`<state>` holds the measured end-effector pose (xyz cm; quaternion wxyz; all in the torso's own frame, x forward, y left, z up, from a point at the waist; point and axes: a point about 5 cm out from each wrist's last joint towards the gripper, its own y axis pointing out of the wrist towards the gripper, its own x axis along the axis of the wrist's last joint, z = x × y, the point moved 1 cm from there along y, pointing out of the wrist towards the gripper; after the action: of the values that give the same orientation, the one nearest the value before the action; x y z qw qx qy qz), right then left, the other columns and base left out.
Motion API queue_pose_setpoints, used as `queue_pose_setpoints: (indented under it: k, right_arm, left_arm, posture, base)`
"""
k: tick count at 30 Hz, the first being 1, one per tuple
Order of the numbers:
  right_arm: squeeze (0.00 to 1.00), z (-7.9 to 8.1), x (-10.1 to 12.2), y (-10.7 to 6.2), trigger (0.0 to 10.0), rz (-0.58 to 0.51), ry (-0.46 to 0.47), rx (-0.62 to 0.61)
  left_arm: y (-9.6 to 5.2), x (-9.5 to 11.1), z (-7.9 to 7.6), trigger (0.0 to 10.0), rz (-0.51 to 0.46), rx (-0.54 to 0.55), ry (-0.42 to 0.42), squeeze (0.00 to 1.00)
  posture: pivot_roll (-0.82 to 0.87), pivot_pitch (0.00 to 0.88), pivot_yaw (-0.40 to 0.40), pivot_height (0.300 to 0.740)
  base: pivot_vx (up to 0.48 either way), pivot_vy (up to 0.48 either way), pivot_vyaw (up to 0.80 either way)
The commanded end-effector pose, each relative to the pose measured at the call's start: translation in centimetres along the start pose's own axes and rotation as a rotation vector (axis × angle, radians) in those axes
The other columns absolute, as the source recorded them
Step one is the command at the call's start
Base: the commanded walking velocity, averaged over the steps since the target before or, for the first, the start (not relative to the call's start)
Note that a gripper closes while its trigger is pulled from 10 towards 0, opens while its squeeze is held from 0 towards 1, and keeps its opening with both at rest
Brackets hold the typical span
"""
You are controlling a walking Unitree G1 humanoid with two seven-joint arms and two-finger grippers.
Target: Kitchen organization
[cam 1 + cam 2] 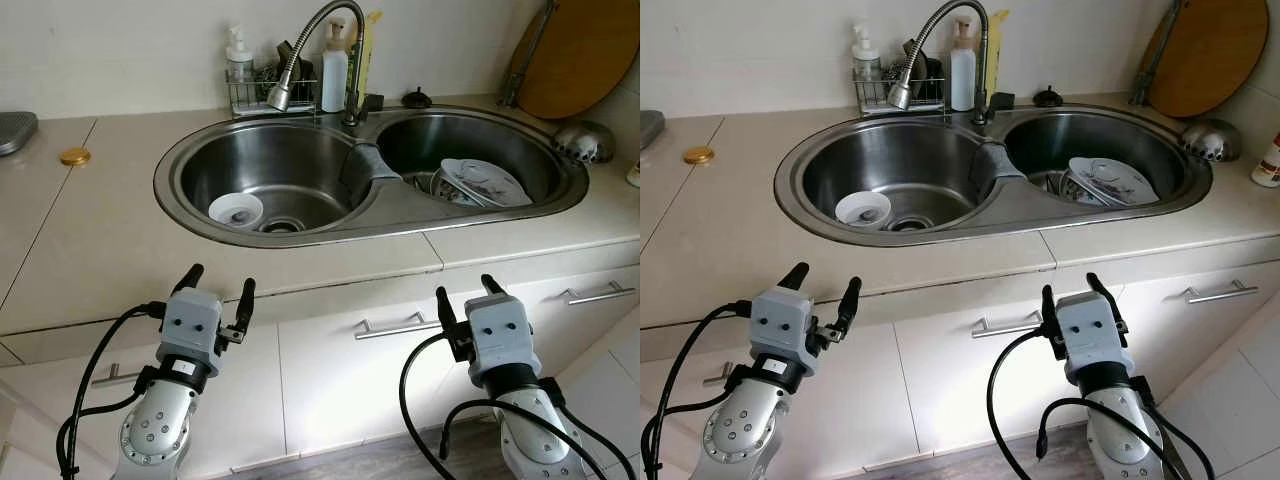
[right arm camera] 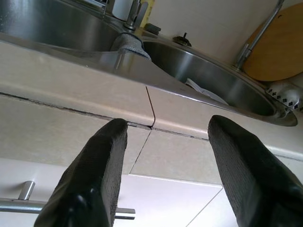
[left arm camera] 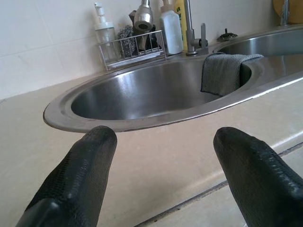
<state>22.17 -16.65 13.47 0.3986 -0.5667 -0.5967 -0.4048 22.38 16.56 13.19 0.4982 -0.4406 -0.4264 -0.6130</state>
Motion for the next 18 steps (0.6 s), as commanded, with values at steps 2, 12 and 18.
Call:
queue_pose_setpoints:
  k: [2,12,18]
  right_arm:
    - [0.0,-0.32,0.09,0.15,10.0,0.004,0.006,-0.01]
    - [0.0,-0.3,0.07,0.19,10.0,0.006,0.01,-0.009]
    - [0.0,-0.3,0.05,0.21,10.0,0.007,0.012,-0.009]
  left_arm:
    - [0.08,-0.12,-0.1,10.0,-0.001,-0.008,-0.006,0.0]
    - [0.09,-0.09,-0.1,10.0,0.0,-0.008,-0.005,0.0]
    - [0.09,-0.03,-0.15,10.0,0.0,-0.01,-0.006,0.0]
  posture:
    - [0.1,0.0,-0.041,0.74]
    - [0.1,0.0,-0.042,0.74]
    - [0.1,0.0,-0.042,0.74]
  base:
    - [0.0,0.0,0.0]
    - [-0.127,0.0,0.0]
    - [-0.252,0.0,0.0]
